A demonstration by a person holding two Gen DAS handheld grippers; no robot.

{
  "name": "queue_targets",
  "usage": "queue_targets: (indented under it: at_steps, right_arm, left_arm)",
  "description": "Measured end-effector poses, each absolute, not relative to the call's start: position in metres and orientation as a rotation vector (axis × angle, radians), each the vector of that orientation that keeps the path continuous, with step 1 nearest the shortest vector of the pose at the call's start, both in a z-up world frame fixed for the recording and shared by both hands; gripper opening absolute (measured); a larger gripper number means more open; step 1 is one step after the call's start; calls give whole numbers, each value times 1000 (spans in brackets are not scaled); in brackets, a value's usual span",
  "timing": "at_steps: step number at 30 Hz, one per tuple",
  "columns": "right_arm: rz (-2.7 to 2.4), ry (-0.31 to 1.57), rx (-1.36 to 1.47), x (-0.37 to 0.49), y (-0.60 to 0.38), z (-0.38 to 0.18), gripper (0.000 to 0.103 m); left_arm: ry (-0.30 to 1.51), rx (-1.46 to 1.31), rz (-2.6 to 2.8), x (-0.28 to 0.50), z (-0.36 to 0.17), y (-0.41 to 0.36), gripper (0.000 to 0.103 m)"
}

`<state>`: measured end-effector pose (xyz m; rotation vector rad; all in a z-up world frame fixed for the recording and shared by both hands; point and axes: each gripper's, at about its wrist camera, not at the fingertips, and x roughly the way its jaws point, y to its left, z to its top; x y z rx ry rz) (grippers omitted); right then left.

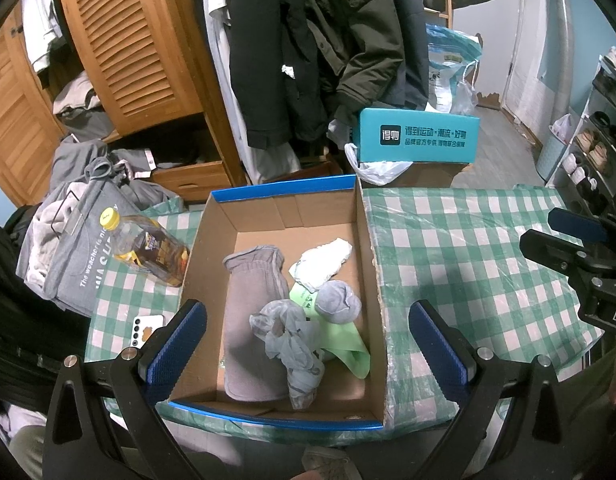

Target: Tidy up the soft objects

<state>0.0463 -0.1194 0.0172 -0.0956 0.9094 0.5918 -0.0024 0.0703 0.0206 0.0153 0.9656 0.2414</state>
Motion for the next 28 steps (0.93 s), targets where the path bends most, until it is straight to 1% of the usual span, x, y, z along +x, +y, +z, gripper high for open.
queue_targets:
  at_steps: [28]
  right_arm:
    - [591,910,-97,45,-118,17,61]
  left_arm:
    - [964,13,235,-5,23,66,102]
